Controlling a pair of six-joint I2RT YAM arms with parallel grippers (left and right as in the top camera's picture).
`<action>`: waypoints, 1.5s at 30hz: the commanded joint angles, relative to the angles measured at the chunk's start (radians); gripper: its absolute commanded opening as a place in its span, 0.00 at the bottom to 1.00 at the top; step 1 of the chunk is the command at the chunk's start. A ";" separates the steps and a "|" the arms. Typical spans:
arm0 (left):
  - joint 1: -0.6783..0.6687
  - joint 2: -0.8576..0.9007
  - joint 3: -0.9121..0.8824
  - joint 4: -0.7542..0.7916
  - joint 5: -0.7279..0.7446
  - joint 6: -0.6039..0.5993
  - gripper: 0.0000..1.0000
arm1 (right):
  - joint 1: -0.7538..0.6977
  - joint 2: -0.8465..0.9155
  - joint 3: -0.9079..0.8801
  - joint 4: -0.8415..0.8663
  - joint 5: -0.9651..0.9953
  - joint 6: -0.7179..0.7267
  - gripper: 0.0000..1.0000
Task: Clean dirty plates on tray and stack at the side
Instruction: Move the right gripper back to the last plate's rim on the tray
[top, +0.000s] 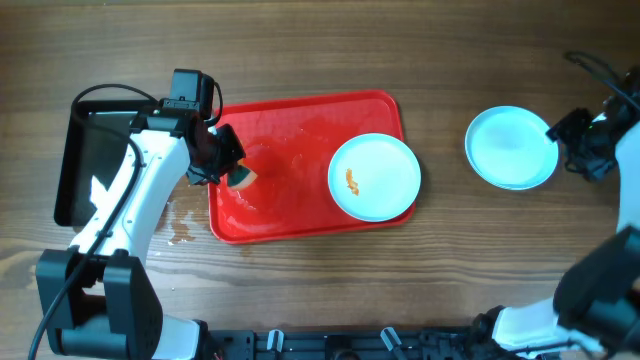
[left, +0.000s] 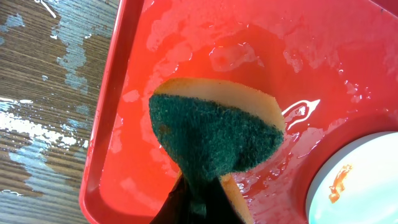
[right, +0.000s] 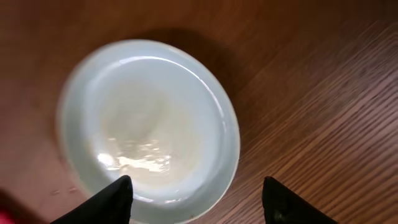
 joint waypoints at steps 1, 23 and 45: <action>0.005 0.007 0.004 0.003 0.012 0.005 0.04 | 0.012 -0.077 0.004 0.001 -0.151 -0.002 0.67; 0.005 0.007 0.004 0.002 0.038 0.005 0.04 | 0.601 0.058 -0.151 0.105 -0.074 -0.086 0.40; 0.005 0.007 0.004 0.005 0.038 0.005 0.04 | 0.657 0.178 -0.171 0.121 -0.068 -0.234 0.04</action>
